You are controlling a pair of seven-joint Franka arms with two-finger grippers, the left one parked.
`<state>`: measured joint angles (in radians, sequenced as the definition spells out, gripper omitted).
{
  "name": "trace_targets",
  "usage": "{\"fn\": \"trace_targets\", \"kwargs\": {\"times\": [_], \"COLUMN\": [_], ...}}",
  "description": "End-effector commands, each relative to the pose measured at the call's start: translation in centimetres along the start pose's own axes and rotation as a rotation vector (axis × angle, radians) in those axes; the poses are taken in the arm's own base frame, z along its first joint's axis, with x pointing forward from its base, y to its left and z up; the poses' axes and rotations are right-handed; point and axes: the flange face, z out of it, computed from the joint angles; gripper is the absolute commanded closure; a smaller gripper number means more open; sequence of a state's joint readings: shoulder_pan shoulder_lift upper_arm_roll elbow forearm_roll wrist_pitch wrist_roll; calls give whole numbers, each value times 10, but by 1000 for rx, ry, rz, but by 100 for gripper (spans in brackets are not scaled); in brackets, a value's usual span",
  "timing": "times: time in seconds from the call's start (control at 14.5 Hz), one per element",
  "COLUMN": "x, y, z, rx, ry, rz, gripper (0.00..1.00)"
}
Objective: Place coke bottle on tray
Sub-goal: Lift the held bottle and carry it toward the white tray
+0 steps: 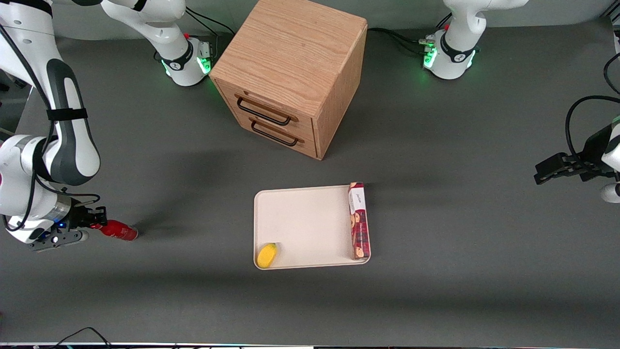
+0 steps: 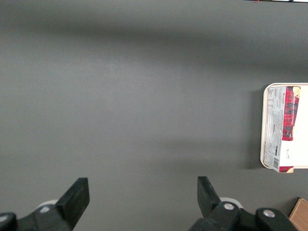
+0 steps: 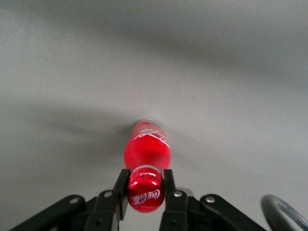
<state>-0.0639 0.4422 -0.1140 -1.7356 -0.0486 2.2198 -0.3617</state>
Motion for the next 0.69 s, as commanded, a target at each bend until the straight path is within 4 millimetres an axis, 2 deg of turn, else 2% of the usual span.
{"fn": "trace_targets", "kwargs": {"times": [0.0, 0.14, 0.28, 0.41, 0.62], "x": [-3, 3, 7, 11, 17], "y": [-1, -4, -7, -21, -71], "z": [-23, -58, -119, -185, -261], "rx": [-6, -2, 12, 21, 53], "ry": [17, 16, -4, 5, 8], "rz": [-25, -29, -36, -55, -57], "gripper": [85, 85, 85, 85, 85]}}
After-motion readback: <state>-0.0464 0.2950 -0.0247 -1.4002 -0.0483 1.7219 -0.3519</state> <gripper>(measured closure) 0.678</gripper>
